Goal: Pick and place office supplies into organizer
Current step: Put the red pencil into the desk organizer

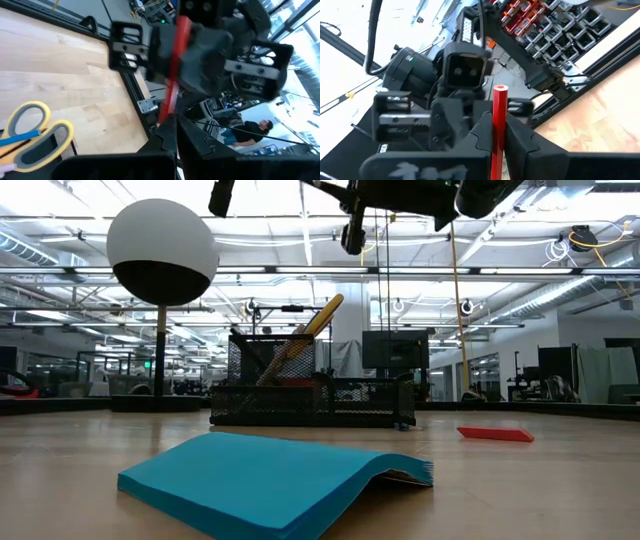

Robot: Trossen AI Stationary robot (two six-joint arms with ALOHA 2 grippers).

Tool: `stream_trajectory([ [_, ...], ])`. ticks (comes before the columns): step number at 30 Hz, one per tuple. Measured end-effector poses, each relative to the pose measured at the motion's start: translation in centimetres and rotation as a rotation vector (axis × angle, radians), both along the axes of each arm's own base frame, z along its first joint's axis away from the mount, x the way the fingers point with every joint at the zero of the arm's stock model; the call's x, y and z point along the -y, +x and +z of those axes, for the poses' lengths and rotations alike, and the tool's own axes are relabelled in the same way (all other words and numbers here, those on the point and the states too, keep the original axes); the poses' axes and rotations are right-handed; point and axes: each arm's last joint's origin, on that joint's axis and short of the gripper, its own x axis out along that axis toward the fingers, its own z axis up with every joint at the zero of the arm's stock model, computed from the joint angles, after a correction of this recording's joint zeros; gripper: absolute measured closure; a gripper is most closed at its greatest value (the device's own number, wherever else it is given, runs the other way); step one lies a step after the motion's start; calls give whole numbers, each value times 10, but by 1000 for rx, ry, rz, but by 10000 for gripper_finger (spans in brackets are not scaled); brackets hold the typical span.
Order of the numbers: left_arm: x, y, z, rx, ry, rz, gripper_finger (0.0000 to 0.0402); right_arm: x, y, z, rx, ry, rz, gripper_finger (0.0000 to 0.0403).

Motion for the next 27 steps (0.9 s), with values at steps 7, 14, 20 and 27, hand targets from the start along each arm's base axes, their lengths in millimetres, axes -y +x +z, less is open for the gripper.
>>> stream_trajectory([
  [7,4,-1,0,-15,39,-23,397,8,-2,2,17,19,13,392],
  [14,8,-2,0,-15,29,-54,381,17,-6,8,60,47,53,392],
  [20,9,-3,-1,-28,36,-50,363,22,-10,12,81,43,59,392],
  [27,-5,-16,15,-4,40,-8,334,23,-11,17,129,6,55,392],
])
